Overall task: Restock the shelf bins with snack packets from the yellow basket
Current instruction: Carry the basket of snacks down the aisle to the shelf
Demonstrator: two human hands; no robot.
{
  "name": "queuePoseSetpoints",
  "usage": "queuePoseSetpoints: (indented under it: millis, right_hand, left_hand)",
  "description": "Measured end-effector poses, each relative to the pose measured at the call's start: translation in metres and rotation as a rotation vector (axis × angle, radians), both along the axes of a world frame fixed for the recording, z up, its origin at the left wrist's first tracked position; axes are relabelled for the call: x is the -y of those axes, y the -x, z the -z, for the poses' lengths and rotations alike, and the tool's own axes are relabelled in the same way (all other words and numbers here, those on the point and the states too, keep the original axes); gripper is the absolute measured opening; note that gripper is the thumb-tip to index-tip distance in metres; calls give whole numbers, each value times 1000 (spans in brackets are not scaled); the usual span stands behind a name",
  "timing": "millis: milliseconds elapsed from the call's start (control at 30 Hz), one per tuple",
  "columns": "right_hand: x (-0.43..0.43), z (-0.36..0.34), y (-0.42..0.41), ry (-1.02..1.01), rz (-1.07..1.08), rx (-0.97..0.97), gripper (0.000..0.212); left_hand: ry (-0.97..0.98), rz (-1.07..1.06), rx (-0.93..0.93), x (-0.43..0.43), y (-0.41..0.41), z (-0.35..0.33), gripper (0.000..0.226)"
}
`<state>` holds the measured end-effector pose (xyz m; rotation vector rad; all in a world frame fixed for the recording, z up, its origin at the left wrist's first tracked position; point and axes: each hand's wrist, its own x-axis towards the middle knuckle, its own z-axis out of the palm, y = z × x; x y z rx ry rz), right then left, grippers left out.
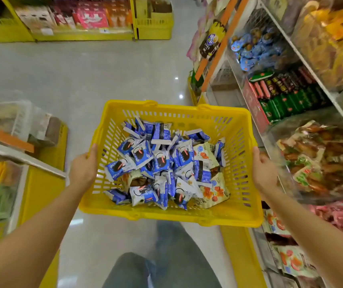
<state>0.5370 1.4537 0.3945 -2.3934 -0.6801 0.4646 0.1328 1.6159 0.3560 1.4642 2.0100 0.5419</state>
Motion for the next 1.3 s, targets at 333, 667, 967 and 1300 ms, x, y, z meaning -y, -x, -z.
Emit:
queuePoseSetpoints:
  millis: [333,667,967,1300]
  right_hand:
    - [-125,8,10,42,159,36,58]
    - [-149,48,39,7,463,-69,55]
    - [-156,83,11,39,732,-149,60]
    - [-170,107,-3,160,868,-258,55]
  left_hand:
    - [53,130,-6,-167,-16,4,55]
    - [78,418,-55,-302,-65,16,64]
    - [151,654,-149,-376,-185,36,63]
    - [193,832,-235,-419,-258,67,62]
